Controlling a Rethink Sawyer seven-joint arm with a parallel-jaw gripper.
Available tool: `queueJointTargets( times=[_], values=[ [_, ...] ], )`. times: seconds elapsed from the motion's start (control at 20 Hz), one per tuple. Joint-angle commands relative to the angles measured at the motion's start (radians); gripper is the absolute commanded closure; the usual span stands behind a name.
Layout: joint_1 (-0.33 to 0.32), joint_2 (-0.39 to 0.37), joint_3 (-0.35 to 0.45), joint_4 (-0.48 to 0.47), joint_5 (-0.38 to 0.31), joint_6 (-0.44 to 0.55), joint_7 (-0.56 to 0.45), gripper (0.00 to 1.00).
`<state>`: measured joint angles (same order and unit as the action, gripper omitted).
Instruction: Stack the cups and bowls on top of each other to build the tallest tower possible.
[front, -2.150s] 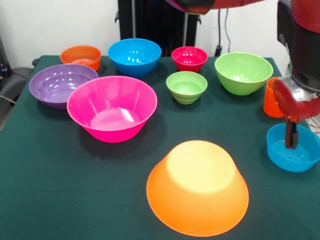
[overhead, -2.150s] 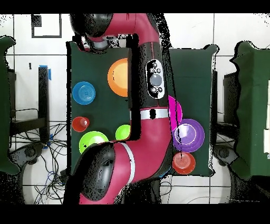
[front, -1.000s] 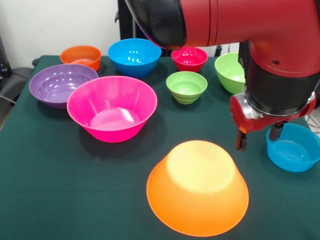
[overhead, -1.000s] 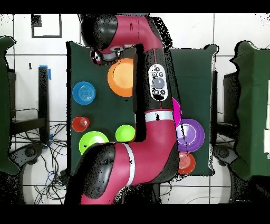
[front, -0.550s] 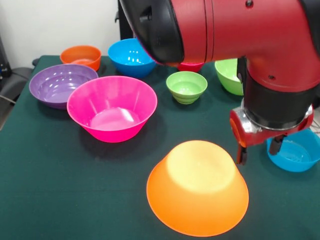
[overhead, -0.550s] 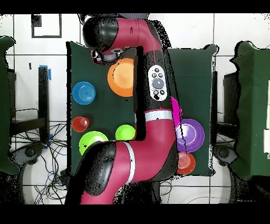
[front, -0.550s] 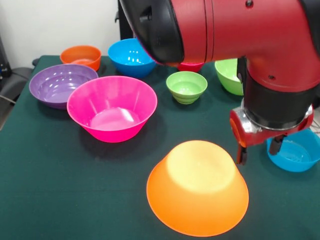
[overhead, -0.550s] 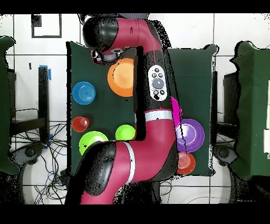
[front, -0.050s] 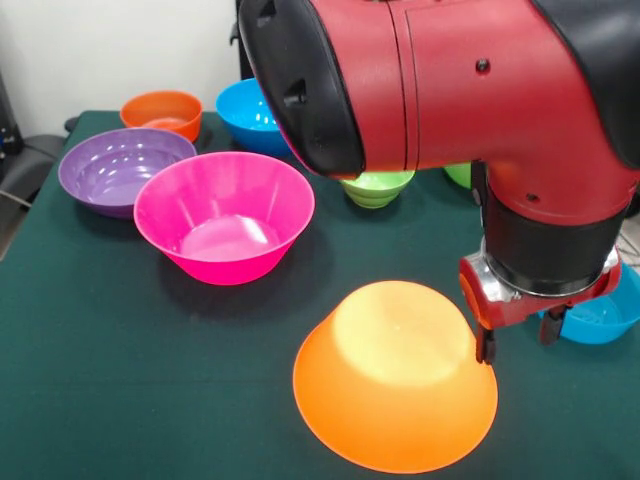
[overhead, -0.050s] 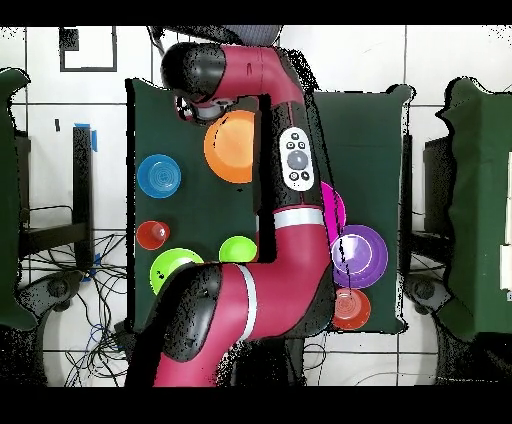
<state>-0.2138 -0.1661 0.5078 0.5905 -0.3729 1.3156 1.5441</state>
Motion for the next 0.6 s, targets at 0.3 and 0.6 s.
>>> queueJointTargets(
  times=[0.3, 0.6],
  values=[
    [0.015, 0.001, -0.019, 0.077, -0.002, -0.004, 0.008, 0.0],
    [0.018, -0.014, -0.017, 0.071, 0.005, 0.022, 0.009, 0.0]
  ],
)
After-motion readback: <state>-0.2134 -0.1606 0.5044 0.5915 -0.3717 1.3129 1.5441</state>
